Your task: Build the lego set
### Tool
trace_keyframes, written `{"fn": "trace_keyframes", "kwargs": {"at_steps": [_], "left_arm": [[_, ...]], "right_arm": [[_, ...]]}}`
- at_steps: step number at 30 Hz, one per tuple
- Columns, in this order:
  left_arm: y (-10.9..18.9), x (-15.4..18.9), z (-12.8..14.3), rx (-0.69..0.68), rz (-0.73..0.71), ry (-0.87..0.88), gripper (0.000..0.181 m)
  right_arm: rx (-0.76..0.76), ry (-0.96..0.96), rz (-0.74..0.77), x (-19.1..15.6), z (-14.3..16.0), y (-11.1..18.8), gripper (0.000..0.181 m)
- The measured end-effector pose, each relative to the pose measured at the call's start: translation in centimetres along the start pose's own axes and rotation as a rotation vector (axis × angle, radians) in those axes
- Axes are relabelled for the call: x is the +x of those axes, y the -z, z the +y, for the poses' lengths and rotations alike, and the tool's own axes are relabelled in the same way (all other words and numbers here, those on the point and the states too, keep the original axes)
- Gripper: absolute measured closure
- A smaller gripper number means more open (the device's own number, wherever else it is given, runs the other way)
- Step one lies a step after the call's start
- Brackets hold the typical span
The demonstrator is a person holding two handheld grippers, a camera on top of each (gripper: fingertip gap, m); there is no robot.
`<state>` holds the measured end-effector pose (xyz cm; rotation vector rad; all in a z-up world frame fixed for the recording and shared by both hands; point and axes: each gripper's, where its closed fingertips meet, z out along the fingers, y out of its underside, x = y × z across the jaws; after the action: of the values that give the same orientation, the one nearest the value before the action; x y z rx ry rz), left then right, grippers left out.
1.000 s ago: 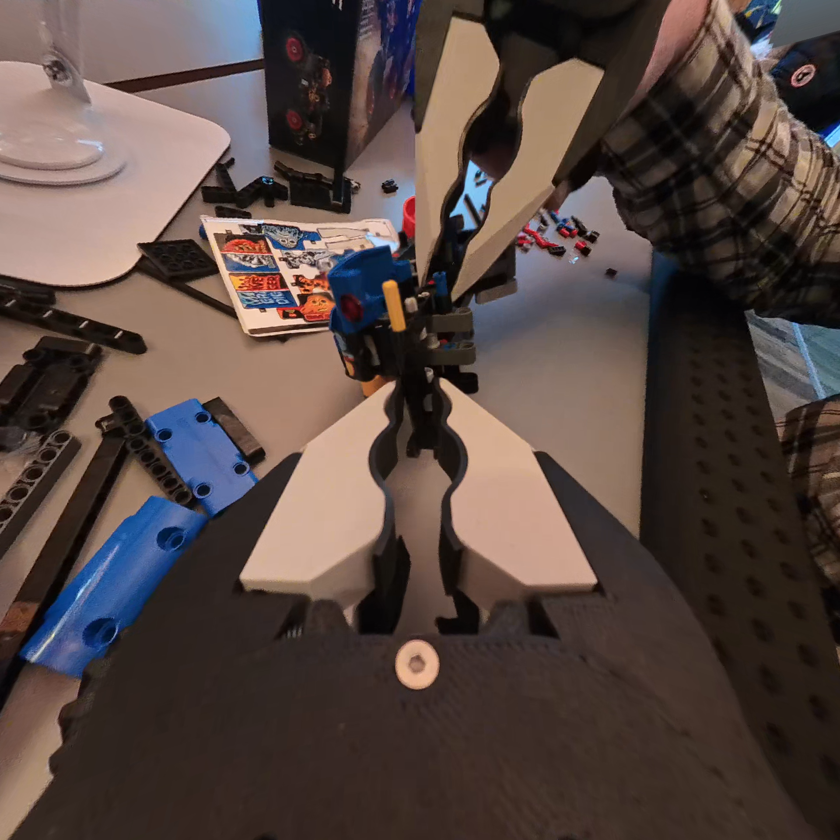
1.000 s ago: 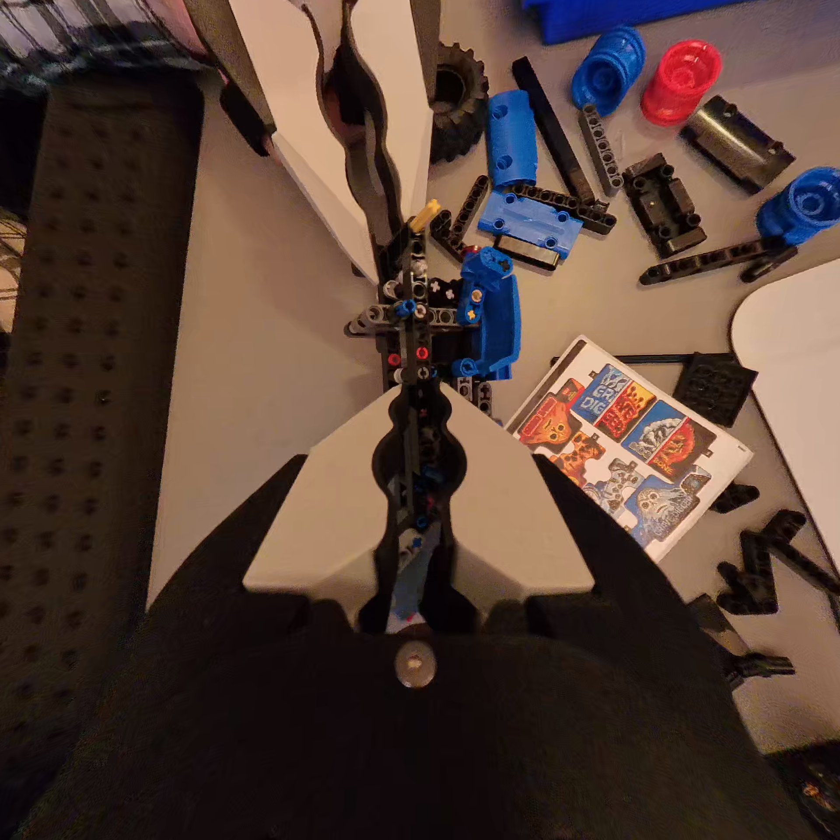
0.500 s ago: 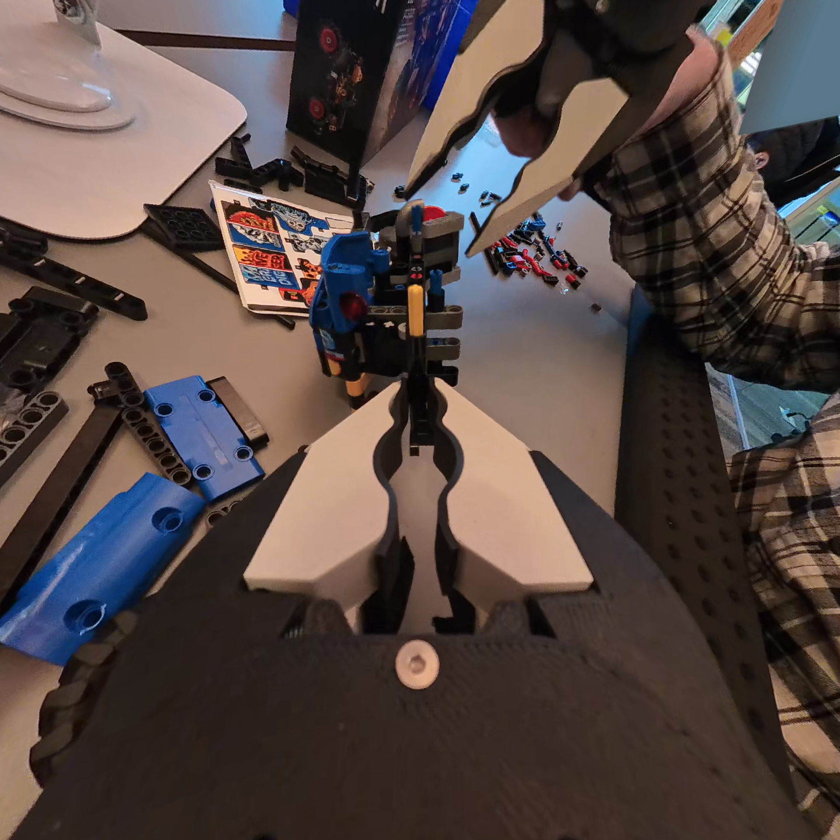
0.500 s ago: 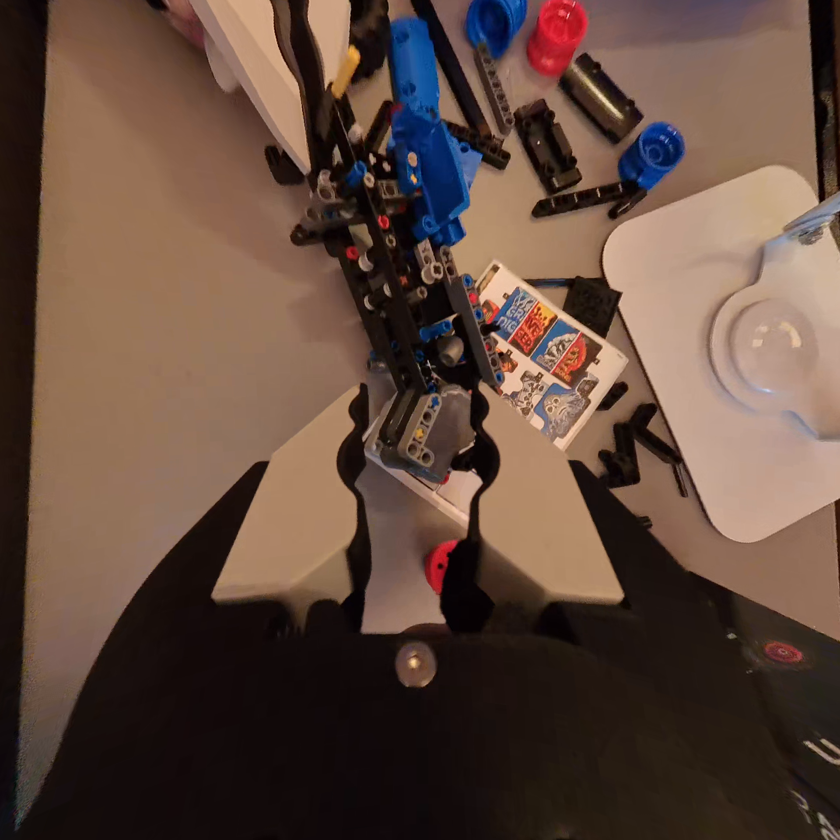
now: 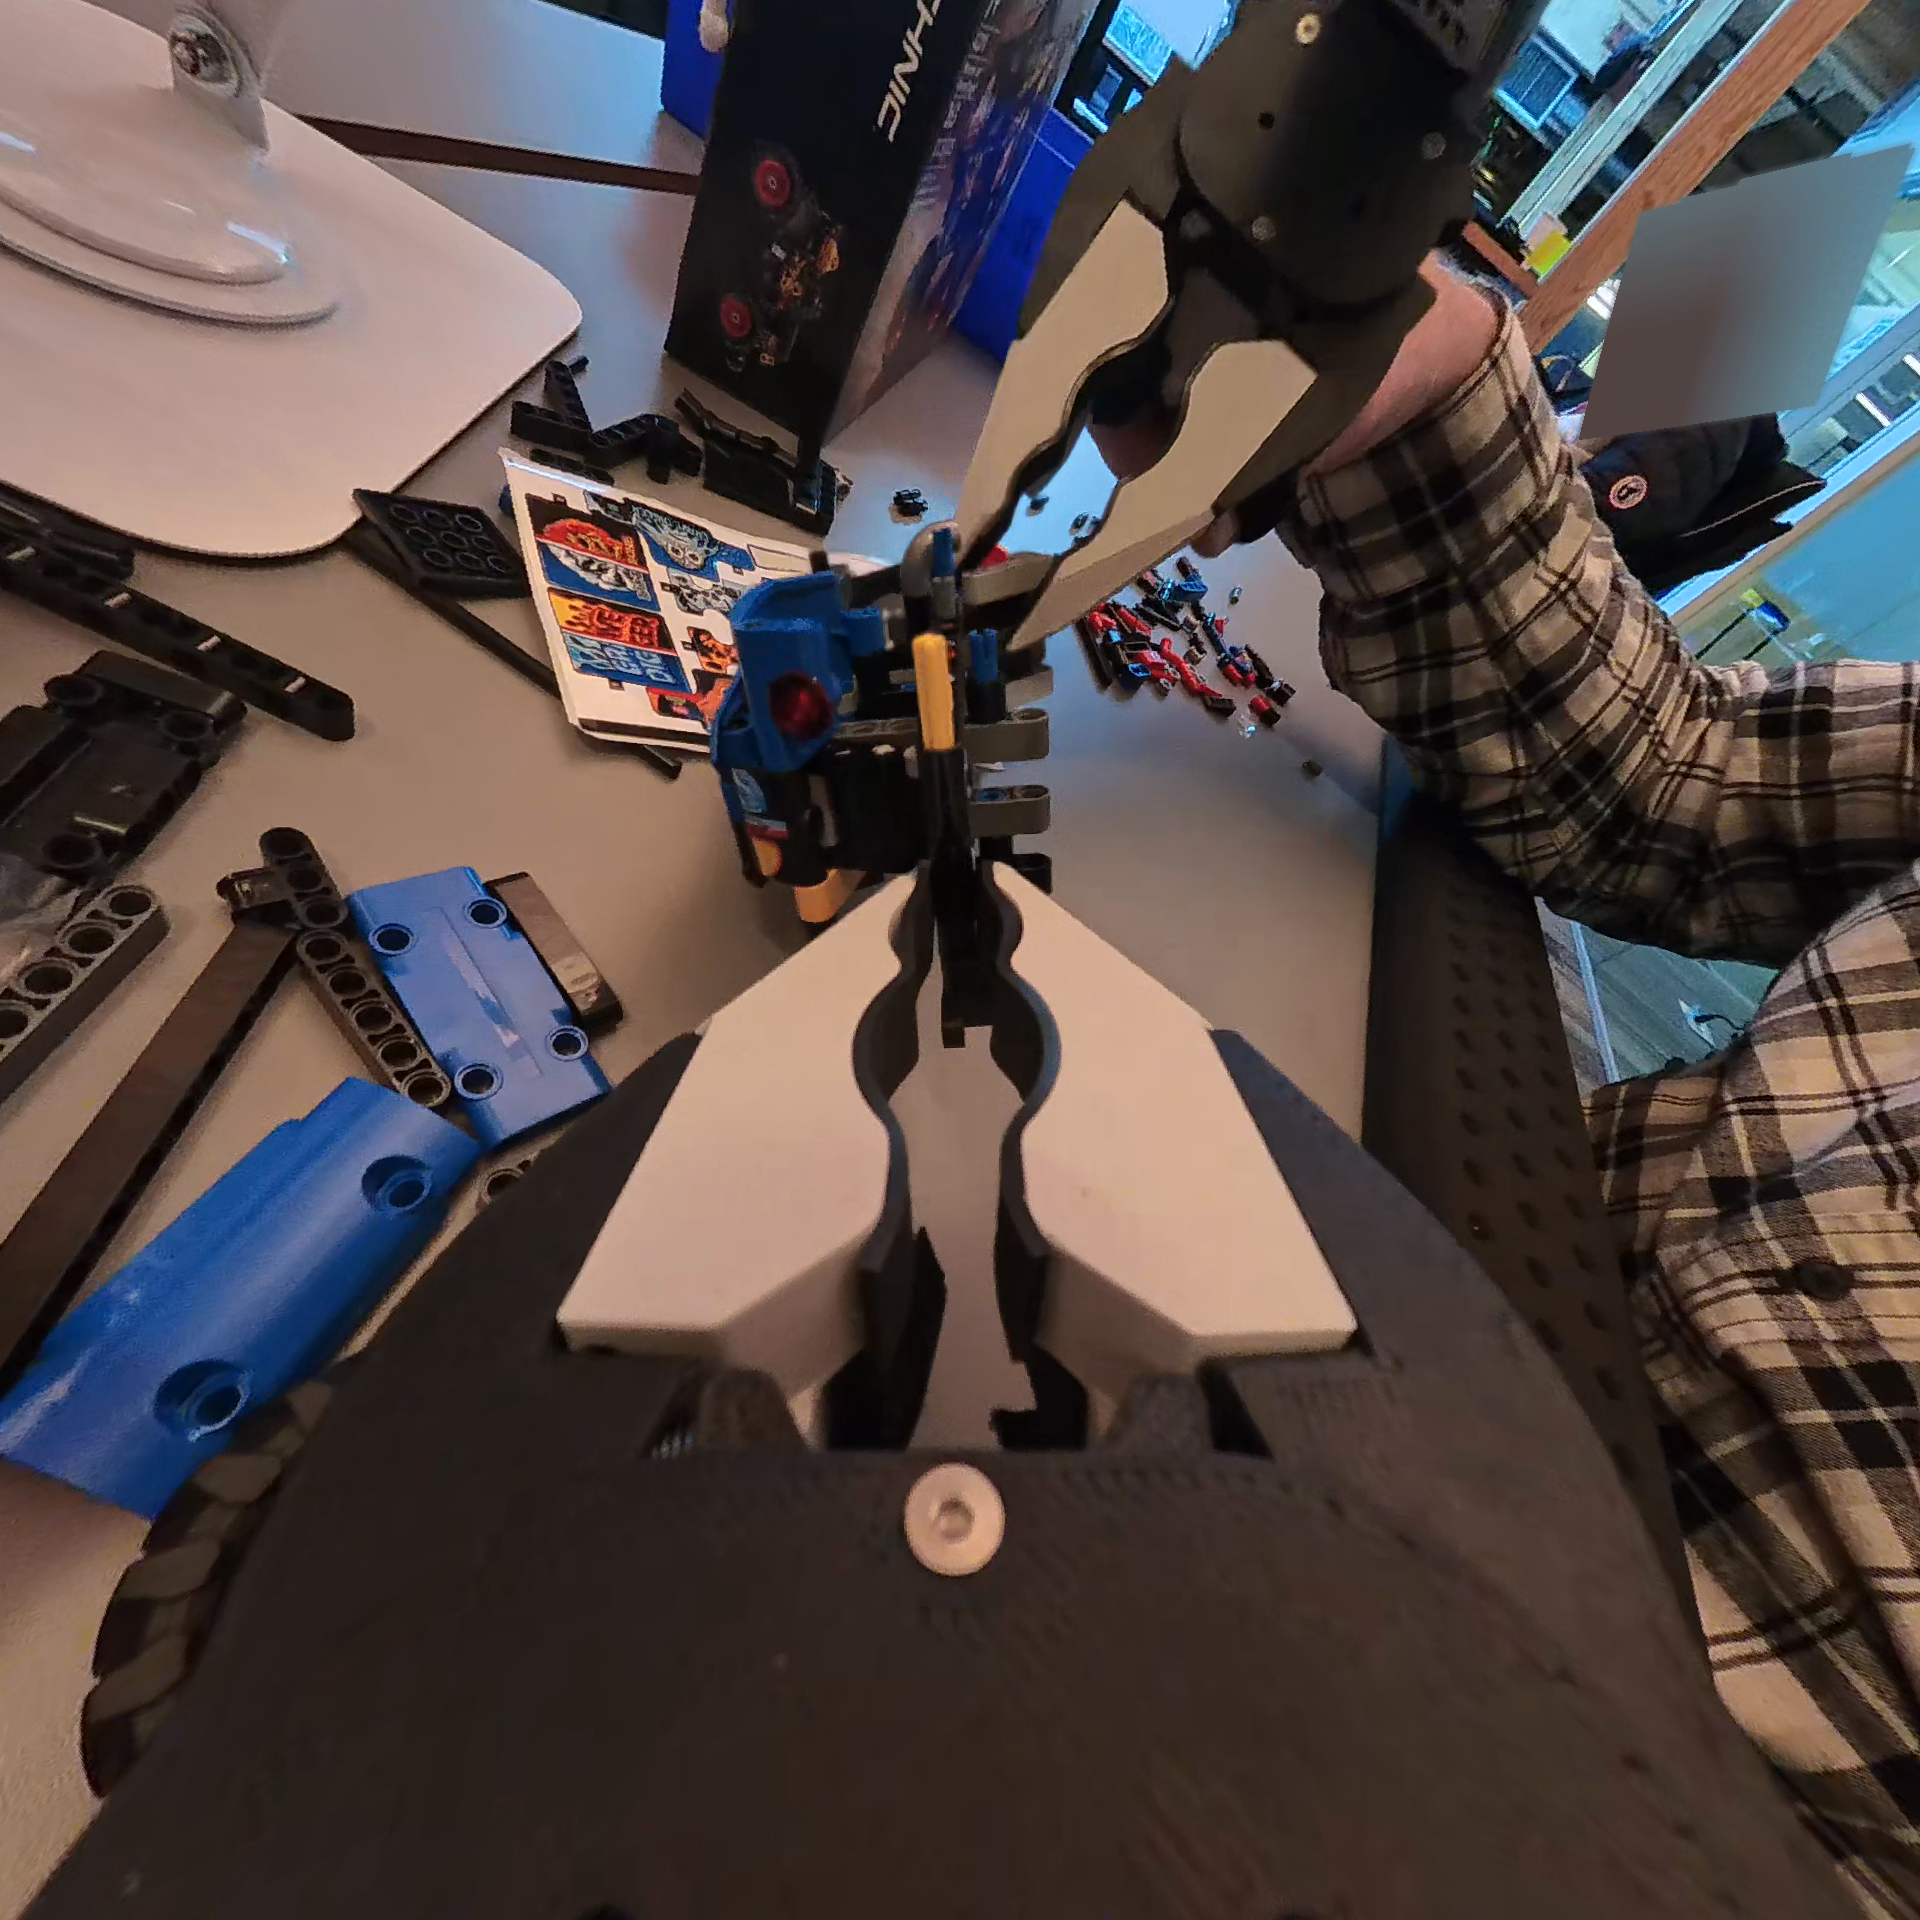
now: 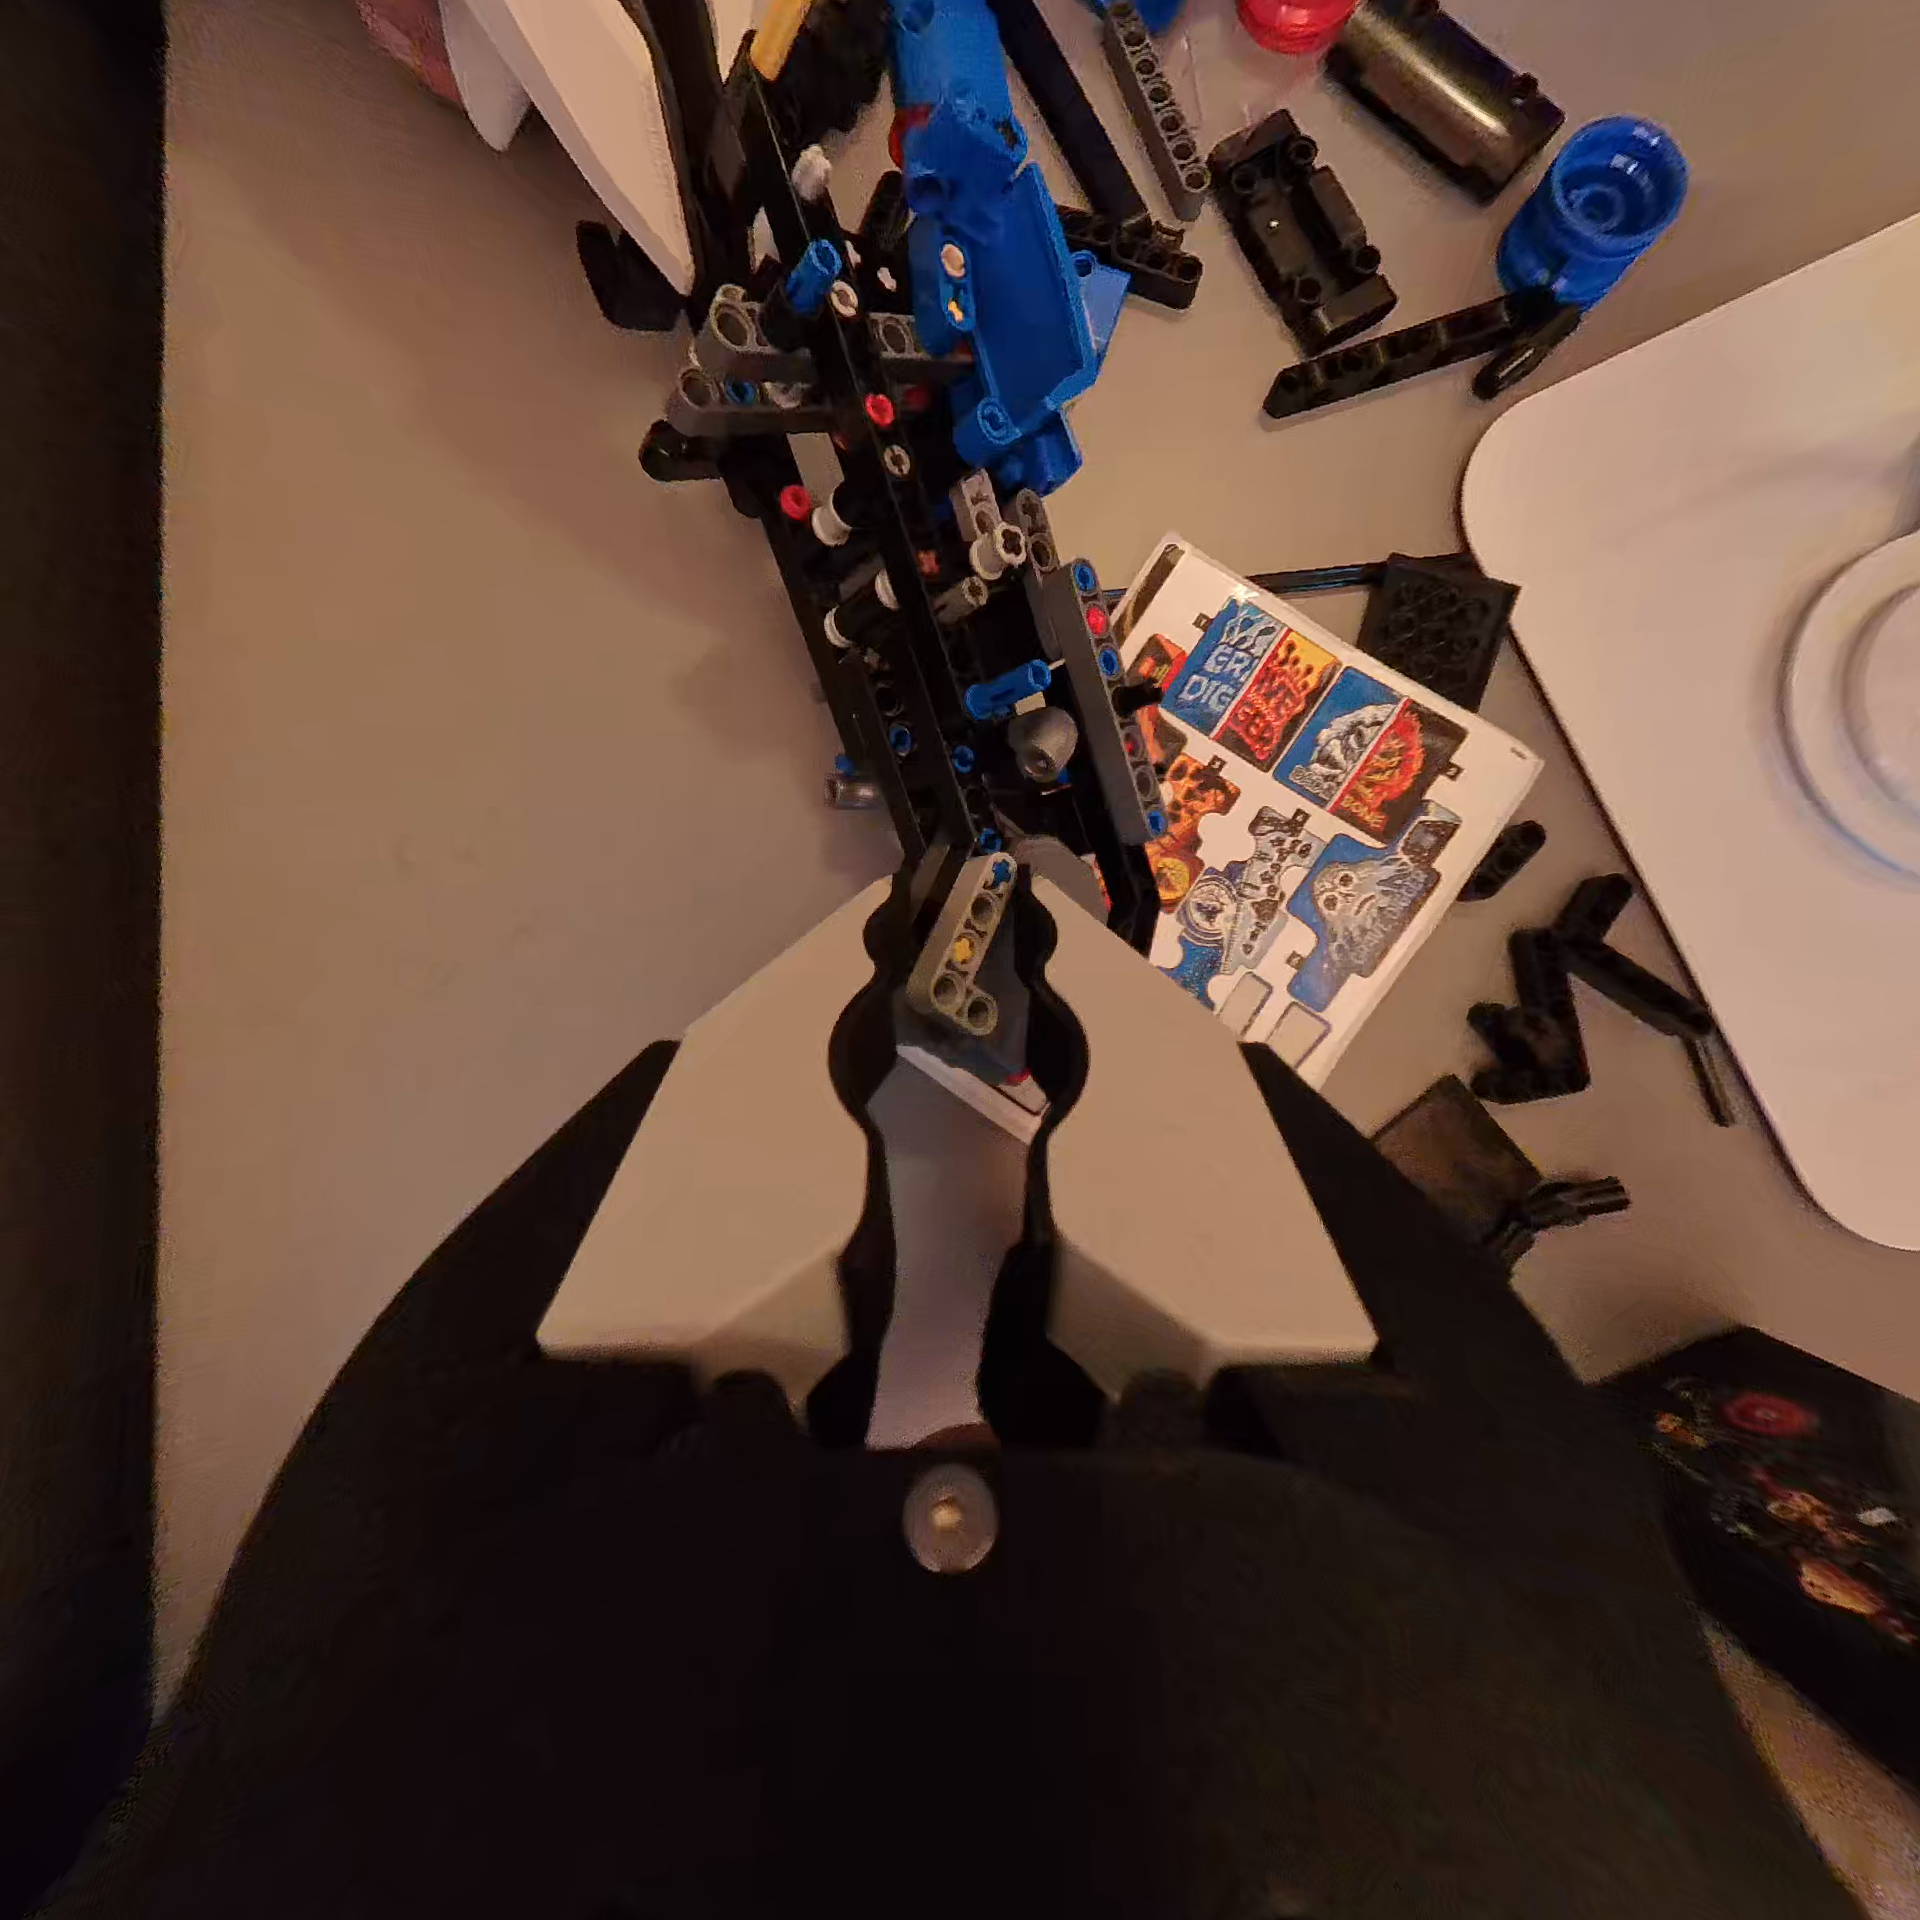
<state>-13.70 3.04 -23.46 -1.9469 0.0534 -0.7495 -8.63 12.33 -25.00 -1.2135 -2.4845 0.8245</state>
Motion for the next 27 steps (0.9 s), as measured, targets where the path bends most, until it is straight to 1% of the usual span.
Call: {"fn": "trace_keyframes", "kwargs": {"at_steps": [8,11,14,19,27], "left_arm": [[0.3,0.1,-0.3,0.019,-0.010,-0.062,0.175],[0.3,-0.1,0.1,-0.012,-0.040,-0.124,0.173],[0.2,0.1,0.4,-0.030,-0.045,-0.148,0.173],[0.2,-0.5,0.9,-0.063,-0.097,-0.193,0.172],[0.3,-0.7,0.9,-0.063,-0.106,-0.203,0.171]], "right_arm": [[0.022,-0.021,-0.032,-0.5,-0.3,0.5,0.165],[0.018,-0.004,-0.016,-0.5,-0.4,0.5,0.165],[0.007,0.003,-0.016,-0.6,-0.2,0.4,0.165],[0.010,-0.004,-0.025,-0.7,-0.2,0.4,0.166],[0.019,-0.012,-0.021,-0.6,-0.4,0.4,0.166]]}}
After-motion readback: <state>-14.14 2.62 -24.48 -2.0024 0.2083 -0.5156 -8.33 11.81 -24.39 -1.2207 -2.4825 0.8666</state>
